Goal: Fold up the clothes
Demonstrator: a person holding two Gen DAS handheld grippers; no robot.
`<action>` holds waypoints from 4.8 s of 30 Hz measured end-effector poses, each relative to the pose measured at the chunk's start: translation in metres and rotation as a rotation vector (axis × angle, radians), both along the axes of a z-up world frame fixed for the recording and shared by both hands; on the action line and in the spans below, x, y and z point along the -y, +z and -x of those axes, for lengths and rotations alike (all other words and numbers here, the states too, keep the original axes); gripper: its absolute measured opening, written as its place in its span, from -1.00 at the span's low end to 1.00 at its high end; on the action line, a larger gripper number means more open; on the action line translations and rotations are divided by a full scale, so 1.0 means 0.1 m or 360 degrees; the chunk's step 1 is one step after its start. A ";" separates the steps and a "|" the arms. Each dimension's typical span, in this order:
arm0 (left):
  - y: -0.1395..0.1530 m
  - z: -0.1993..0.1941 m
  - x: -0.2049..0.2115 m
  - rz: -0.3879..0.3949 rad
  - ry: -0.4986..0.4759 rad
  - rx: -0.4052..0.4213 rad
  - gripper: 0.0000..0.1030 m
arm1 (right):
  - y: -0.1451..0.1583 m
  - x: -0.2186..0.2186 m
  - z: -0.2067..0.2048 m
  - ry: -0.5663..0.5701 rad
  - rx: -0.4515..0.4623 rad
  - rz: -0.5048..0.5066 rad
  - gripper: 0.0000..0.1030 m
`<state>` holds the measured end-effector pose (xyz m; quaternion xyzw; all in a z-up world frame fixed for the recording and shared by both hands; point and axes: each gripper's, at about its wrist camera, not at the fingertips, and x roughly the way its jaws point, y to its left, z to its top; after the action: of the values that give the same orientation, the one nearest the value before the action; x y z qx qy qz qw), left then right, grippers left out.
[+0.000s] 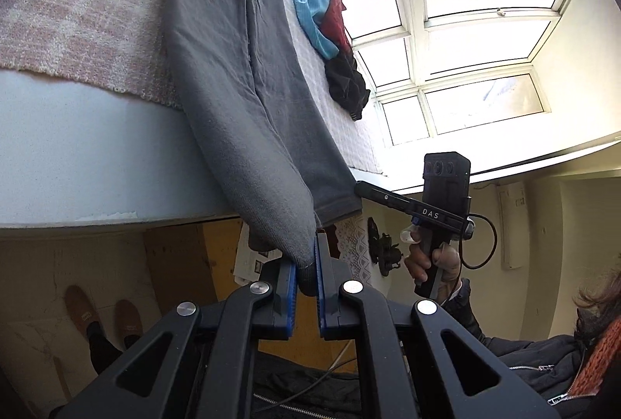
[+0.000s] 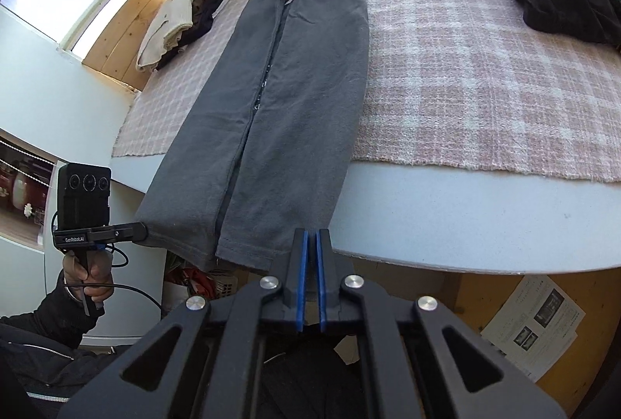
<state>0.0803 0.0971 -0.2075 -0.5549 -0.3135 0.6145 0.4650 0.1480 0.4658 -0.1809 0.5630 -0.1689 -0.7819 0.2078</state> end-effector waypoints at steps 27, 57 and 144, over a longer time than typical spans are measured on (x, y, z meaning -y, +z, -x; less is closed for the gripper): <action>0.19 1.38 -0.06 -0.0059 0.0106 0.0049 -0.87 | -0.31 0.25 0.59 -0.0139 0.0362 0.0219 -0.31; -0.02 2.29 -0.21 0.0233 0.0016 0.0073 -0.80 | -0.06 0.12 1.85 -0.0276 0.0148 0.0665 -0.90; 0.00 2.62 -0.51 0.1166 -0.0207 -0.0582 -0.31 | -0.28 0.35 2.77 0.0644 -0.0109 -0.0341 -0.22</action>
<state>-0.1821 0.1481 -0.2072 -0.5842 0.0495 0.7431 0.3226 -0.1288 0.4311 -0.2087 0.5774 0.0385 -0.7564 0.3049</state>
